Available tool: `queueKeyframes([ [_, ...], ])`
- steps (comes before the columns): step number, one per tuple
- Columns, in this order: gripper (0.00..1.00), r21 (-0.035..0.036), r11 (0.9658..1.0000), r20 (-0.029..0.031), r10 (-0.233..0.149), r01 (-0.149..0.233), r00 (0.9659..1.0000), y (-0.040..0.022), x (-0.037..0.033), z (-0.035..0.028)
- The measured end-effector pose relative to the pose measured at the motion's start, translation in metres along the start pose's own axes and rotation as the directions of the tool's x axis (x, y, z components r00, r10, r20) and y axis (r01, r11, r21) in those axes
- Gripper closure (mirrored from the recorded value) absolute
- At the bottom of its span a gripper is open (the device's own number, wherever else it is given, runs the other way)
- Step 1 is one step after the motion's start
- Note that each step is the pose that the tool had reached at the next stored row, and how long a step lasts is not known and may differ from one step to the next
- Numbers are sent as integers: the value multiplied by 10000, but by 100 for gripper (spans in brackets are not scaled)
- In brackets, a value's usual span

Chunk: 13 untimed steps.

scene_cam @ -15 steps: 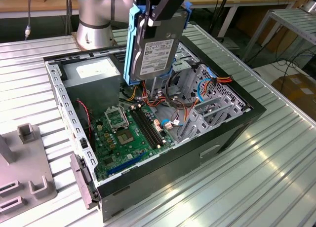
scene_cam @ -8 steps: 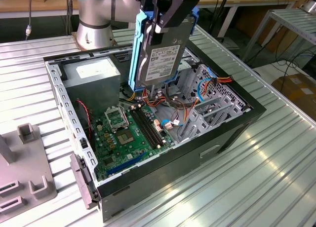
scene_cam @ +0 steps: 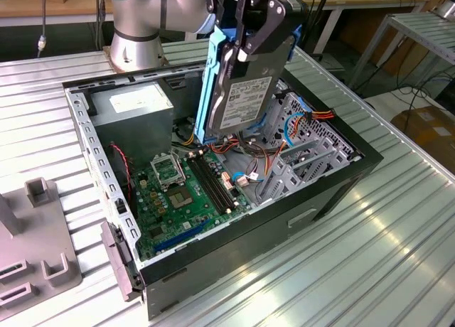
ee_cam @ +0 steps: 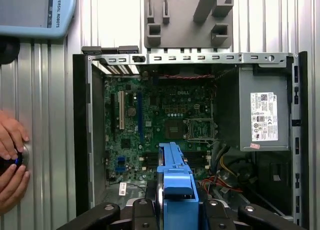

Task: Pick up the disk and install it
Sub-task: 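Insert the disk into the insertion slot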

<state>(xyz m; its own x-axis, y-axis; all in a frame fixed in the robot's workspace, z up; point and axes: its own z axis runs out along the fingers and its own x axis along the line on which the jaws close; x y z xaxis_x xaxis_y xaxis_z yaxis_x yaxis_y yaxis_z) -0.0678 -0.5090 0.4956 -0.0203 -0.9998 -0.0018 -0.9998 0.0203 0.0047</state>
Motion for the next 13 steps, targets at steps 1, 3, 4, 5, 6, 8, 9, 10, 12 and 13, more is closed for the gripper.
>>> queueKeyframes([
  [1,63,-1,10000,-3,0,0,10000,-2,16,0],
  [3,63,-1,10000,-1,1,-1,10000,-3,20,0],
  [4,63,-1,10000,-1,1,-1,10000,-3,20,0],
  [5,63,0,10000,-1,1,-1,10000,-3,20,0],
  [6,63,0,10000,-1,0,0,10000,-4,22,0],
  [8,63,0,10000,-1,0,0,10000,-35,29,0],
  [9,63,0,10000,0,0,0,10000,-79,30,1],
  [10,63,0,10000,-1,0,0,10000,-115,30,2],
  [12,63,0,10000,-1,1,-1,10000,-226,30,5],
  [13,63,0,10000,-1,0,0,10000,-271,29,6],
])
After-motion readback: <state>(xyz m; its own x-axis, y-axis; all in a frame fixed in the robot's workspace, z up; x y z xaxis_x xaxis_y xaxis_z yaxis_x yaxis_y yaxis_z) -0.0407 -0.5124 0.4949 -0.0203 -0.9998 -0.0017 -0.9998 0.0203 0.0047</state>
